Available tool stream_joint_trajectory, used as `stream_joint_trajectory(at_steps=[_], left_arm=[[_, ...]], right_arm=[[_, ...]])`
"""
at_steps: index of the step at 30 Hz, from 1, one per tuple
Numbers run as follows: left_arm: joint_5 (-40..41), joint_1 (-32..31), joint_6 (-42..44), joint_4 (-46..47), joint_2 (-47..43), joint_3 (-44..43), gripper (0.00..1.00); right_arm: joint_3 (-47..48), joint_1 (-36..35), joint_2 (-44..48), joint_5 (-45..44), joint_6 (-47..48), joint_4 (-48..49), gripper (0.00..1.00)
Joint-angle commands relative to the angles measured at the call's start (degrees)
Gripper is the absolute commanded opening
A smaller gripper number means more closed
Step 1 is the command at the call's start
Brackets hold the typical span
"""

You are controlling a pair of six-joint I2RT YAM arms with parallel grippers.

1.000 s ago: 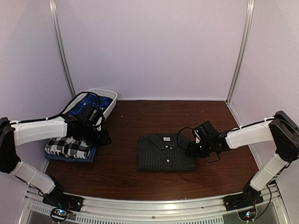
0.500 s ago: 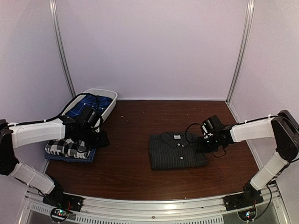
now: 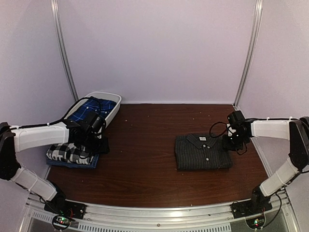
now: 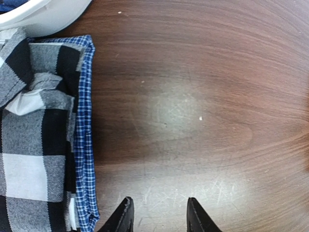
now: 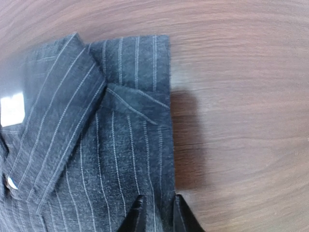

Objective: Fold and stack the long sleeve shirts
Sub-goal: Move the square-folded shirt to the center of the board.

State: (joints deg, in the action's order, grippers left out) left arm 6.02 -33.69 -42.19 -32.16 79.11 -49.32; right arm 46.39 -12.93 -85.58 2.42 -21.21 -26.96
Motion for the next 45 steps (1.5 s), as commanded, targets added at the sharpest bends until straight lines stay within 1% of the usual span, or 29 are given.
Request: stream_joint_trajectory(at_steps=[1,3,4,6,8,14,21,26,39,40,41,44,45], left_arm=[[3.79,1.08,0.11,-1.78,1.24,-1.53,0.39],[5.34,1.17,0.18,-2.44,1.84,-1.56,0.41],[6.04,1.24,0.25,-2.73,2.25,-1.57,0.41],[7.44,1.34,0.27,-2.93,2.97,-1.77,0.42],[8.82,1.52,0.55,-2.99,4.23,-2.26,0.42],[13.54,1.68,2.28,-4.18,9.89,-6.27,0.4],[17.45,2.29,4.33,-5.83,16.73,-10.38,0.37],[18.45,2.58,5.1,-5.99,20.71,-11.48,0.34],[25.72,2.58,3.44,-7.93,23.87,-12.12,0.33],[26.24,2.58,3.44,-8.04,24.28,-12.26,0.32],[26.71,2.58,3.44,-8.16,24.63,-12.41,0.29],[26.87,2.58,3.59,-8.19,25.52,-12.72,0.14],[26.52,2.58,3.73,-8.14,25.67,-12.79,0.08]], right_arm=[[3.01,0.54,3.03,-0.71,1.13,-2.04,0.37],[3.29,0.54,5.2,0.18,0.7,-1.65,0.52],[3.41,0.46,6.59,0.62,0.47,-1.24,0.58],[3.71,0.45,9.22,1.8,-0.05,-0.58,0.63],[3.92,0.27,11.66,3.51,-0.45,0.64,0.64],[3.81,-1.03,15.81,6.86,-2.51,4.1,0.64],[2.89,-2.4,15.27,7.83,-3.22,6.07,0.63],[2.42,-2.54,14.93,8.27,-3.22,6.77,0.63],[0.82,-2.89,13.8,9.57,-3.4,8.62,0.61],[0.81,-2.88,13.7,9.62,-3.44,8.67,0.61],[0.76,-2.97,13.61,9.75,-3.52,8.8,0.61],[0.63,-3.07,13.39,9.96,-3.55,9.18,0.6],[0.59,-3.12,13.34,9.95,-3.5,9.2,0.6]])
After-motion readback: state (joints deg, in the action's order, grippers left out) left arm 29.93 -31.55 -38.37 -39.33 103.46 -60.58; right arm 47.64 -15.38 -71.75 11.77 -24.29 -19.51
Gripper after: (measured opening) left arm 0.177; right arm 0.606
